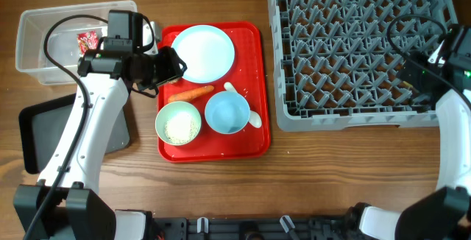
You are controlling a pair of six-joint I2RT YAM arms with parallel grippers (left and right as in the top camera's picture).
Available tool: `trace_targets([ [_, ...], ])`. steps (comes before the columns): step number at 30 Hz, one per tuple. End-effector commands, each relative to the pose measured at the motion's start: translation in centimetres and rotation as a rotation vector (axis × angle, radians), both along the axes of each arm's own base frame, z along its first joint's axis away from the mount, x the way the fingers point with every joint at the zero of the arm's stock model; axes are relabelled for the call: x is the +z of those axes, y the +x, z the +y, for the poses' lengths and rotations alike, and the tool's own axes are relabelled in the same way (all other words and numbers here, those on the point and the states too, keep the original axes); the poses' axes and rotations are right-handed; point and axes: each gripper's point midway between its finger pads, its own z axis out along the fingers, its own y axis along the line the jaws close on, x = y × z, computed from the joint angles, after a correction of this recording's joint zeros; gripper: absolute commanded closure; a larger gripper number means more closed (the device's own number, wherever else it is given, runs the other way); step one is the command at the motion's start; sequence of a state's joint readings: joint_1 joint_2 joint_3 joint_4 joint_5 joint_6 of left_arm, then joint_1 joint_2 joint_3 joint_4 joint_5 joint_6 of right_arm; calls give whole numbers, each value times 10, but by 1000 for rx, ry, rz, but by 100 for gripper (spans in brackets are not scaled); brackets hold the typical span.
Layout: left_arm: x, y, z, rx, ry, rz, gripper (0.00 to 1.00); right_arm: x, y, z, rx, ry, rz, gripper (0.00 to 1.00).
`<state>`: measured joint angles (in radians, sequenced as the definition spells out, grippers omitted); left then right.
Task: Sort waste into correct bins and load items into the dishwasher rack
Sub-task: 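Carry the yellow cup right and set it in the dish rack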
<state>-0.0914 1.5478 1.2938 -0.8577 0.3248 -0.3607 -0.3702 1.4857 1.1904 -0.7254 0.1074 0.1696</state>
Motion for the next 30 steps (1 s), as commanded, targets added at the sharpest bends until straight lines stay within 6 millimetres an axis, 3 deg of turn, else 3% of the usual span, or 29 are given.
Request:
trace_targets([
  [1,9,1,4,-4,16,-32,53,-8,5,-5,3,-5,26,31],
  [3,9,1,4,-4,16,-32,52,-10,7,-4,8,3,23,19],
  [9,8,1,4,-4,16,-29,50,-5,20,8,59,65,-42,5],
  [10,8,0,4,-4,16,-25,50,-4,22,13,74,85,-54,0],
  [12,7,-2,4,-4,17,-18,49,0,27,28,129,153,-90,0],
  [14,6,-3,4,-4,18,-10,48,12,38,57,280,251,-165,0],
  [15,6,-4,4,-4,18,-7,47,28,47,85,416,354,-258,0],
  [16,6,-4,4,-4,18,-6,47,39,51,100,480,412,-312,0],
  [20,6,-4,5,-2,21,-6,46,64,57,132,573,507,-399,4],
  [23,2,-6,13,18,65,6,45,74,55,163,654,485,-404,5],
  [26,-5,-12,27,51,143,40,37,82,52,203,740,438,-392,6],
  [30,-10,-20,39,75,208,75,25,73,41,267,861,368,-325,10],
])
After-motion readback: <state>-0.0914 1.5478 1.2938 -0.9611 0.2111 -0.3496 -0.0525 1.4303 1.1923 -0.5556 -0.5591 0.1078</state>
